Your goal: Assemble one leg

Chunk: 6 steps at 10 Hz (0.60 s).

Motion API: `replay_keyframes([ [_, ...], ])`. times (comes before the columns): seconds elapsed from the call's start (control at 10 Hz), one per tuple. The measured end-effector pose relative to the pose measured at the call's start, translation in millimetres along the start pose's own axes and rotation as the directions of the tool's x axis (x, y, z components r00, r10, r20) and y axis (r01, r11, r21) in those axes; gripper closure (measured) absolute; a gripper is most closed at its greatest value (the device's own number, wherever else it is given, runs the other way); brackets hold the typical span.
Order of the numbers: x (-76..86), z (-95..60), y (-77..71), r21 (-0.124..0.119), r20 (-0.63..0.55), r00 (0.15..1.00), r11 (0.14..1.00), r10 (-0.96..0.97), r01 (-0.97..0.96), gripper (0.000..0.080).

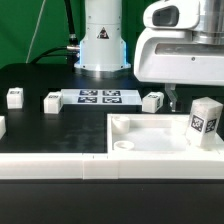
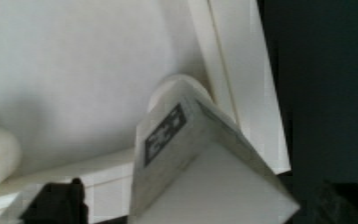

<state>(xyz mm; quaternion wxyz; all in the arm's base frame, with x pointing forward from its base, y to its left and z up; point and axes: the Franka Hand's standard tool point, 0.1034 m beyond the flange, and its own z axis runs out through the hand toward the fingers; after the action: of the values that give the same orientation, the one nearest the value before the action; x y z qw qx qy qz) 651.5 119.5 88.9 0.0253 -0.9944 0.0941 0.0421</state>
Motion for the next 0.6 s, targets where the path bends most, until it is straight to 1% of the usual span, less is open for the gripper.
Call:
replay_keyframes([
  [0.2,-0.2,0.1,-0.6,0.0,0.0,0.983,0.983,-0.185,0.185,0.0151],
  [0.3,-0.3,0.3,-0.5,0.0,0.0,0.956,0.956,-0.293,0.293,0.0151],
  [0.4,-0.6,0.7,-1.0,0.001,0.001,0.936,0.936,-0.352,0.352,0.0151],
  [0.5,0.0,0.9,-1.5,-0.002,-0.004,0.876,0.876,-0.483,0.483,0.0151],
  [0.6,1.0,1.1,-1.9,-0.003,-0.011,0.848,0.848,-0.53,0.53,0.0151],
])
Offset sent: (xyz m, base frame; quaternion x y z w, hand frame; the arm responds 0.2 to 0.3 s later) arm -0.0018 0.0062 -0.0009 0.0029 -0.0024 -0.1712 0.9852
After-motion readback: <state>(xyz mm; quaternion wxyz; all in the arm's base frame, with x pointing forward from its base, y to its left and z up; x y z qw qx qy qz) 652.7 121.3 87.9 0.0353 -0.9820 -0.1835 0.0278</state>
